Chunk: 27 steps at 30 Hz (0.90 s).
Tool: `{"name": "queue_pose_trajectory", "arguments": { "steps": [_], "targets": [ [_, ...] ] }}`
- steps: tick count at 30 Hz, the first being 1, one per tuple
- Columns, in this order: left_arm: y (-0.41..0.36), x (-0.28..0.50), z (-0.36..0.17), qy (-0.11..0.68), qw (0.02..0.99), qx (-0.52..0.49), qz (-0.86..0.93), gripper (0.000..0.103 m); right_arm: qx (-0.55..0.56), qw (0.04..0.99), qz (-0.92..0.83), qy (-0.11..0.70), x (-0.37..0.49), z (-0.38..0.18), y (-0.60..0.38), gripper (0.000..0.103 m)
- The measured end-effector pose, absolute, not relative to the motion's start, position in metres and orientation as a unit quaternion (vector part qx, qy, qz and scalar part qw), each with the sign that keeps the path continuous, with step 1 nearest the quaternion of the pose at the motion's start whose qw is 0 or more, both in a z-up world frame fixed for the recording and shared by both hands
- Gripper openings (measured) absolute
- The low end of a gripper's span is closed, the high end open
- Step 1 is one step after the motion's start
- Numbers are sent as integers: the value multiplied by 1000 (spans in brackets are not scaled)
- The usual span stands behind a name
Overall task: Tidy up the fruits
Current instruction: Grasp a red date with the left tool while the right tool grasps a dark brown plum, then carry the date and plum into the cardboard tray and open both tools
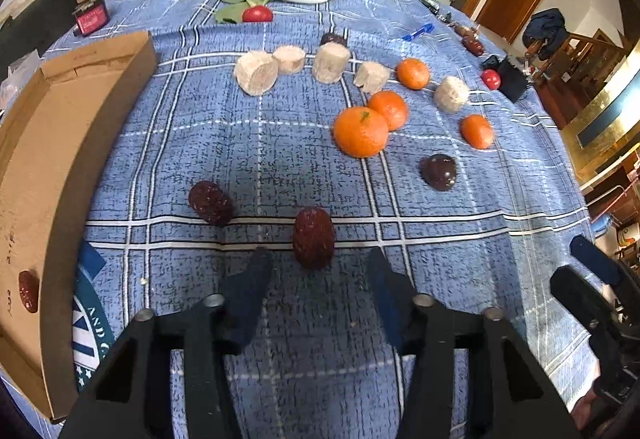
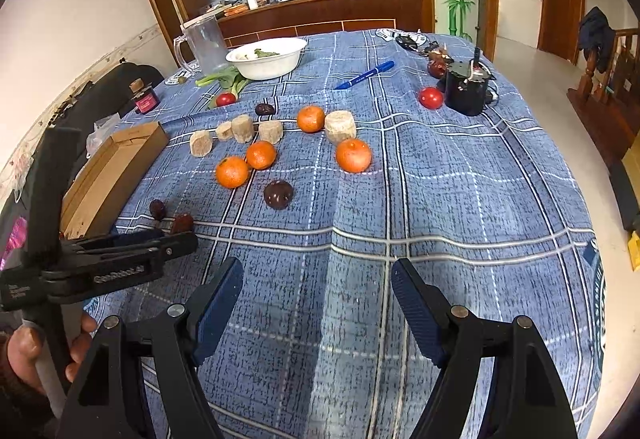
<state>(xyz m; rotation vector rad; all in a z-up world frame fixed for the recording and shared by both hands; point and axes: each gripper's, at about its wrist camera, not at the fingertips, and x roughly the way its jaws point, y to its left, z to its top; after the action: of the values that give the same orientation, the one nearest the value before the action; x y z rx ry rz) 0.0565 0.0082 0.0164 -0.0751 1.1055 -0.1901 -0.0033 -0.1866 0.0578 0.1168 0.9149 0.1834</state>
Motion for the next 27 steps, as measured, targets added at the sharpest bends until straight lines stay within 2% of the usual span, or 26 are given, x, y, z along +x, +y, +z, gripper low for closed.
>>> {"name": "queue_pose_trajectory", "arguments": {
  "steps": [1, 2, 3, 14, 15, 16, 17, 20, 22, 23, 27],
  "targets": [
    [6, 58, 17, 522, 847, -31, -92, 37, 56, 891, 91, 441, 1, 58, -186, 80],
    [5, 59, 16, 523, 847, -27, -93, 28, 53, 891, 94, 440, 5, 57, -185, 80],
    [4, 60, 16, 520, 849, -19, -87, 26, 51, 891, 98, 440, 10, 56, -184, 80],
    [11, 60, 16, 525, 845, -33, -101, 26, 7, 873, 157, 461, 81, 28, -141, 79],
    [11, 60, 16, 525, 844, -34, -102, 26, 5, 871, 159, 465, 85, 24, -140, 68],
    [12, 60, 16, 525, 844, -37, -103, 26, 5, 865, 165, 475, 90, 18, -138, 52],
    [13, 60, 16, 525, 844, -38, -105, 26, 7, 859, 168, 483, 93, 14, -137, 45],
    [13, 60, 15, 522, 845, -37, -110, 26, -8, 861, 163, 481, 96, 11, -132, 40],
    [14, 61, 15, 520, 846, -40, -111, 25, -20, 864, 159, 478, 97, 11, -129, 26],
    [14, 61, 15, 519, 847, -40, -111, 20, -26, 865, 155, 476, 98, 10, -128, 26],
    [15, 59, 15, 518, 847, -33, -117, 20, -14, 863, 155, 480, 93, 12, -133, 26]
  ]
}}
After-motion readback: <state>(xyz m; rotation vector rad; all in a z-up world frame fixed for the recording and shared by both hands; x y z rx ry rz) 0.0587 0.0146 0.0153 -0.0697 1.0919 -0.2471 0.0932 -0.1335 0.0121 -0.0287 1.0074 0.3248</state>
